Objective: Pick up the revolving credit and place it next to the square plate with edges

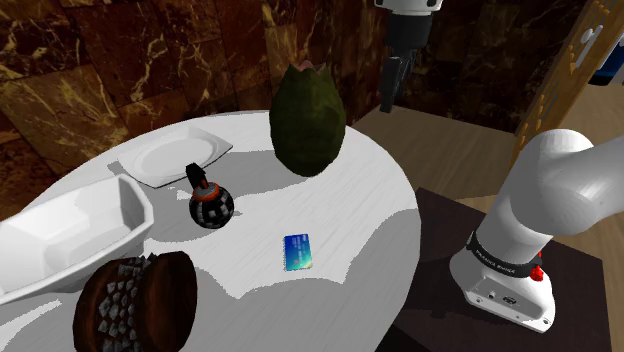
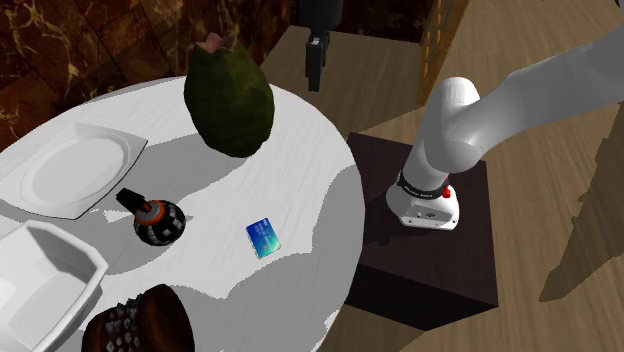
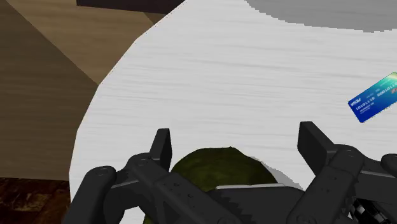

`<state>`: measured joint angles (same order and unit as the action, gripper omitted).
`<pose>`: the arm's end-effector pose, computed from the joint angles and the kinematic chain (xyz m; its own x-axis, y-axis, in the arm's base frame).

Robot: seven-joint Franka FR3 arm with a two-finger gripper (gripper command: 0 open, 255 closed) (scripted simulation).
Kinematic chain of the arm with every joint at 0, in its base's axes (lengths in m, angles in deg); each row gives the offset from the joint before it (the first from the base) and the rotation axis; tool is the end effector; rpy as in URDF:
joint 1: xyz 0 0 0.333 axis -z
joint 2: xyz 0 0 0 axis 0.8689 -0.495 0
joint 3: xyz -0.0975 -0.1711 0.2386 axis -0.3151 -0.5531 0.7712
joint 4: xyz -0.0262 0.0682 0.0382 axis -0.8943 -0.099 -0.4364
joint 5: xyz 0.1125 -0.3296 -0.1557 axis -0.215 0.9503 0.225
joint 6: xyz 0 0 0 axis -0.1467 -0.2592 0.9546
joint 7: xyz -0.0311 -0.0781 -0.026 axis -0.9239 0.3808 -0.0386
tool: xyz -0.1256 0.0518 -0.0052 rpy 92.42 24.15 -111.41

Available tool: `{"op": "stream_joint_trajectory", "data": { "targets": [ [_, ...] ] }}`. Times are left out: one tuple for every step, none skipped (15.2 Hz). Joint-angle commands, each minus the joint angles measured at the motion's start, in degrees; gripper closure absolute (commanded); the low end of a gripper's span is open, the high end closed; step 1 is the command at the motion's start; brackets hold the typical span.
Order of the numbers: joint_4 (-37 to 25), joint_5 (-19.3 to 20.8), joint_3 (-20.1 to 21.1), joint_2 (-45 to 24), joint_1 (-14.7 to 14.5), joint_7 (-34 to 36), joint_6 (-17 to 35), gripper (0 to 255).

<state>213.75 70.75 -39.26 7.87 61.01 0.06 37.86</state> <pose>0.2950 0.0303 0.5325 0.9881 0.1515 0.0274 0.1520 -0.9882 -0.0183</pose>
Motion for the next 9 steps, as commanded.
{"op": "stream_joint_trajectory", "data": {
  "targets": [
    [0.0, 0.0, 0.0, 0.0, 0.0, 0.0, 0.0, 0],
    [1.2, -1.1, 1.4, 0.6, 0.0, 2.6, 0.4, 0],
    [2.4, -2.3, 2.8, 1.1, 0.0, 5.3, 0.8, 0],
    [3.4, -3.6, 4.3, 1.5, 0.0, 7.9, 1.3, 0],
    [4.4, -4.9, 5.7, 1.8, 0.0, 10.6, 1.8, 0],
    [5.3, -6.2, 7.3, 2.0, 0.0, 13.2, 2.4, 0],
    [6.0, -7.6, 8.8, 2.0, -0.1, 15.9, 3.0, 0],
    [6.7, -9.0, 10.4, 1.9, -0.2, 18.5, 3.7, 0],
    [7.3, -10.4, 12.0, 1.7, -0.2, 21.2, 4.4, 0]
  ]
}}
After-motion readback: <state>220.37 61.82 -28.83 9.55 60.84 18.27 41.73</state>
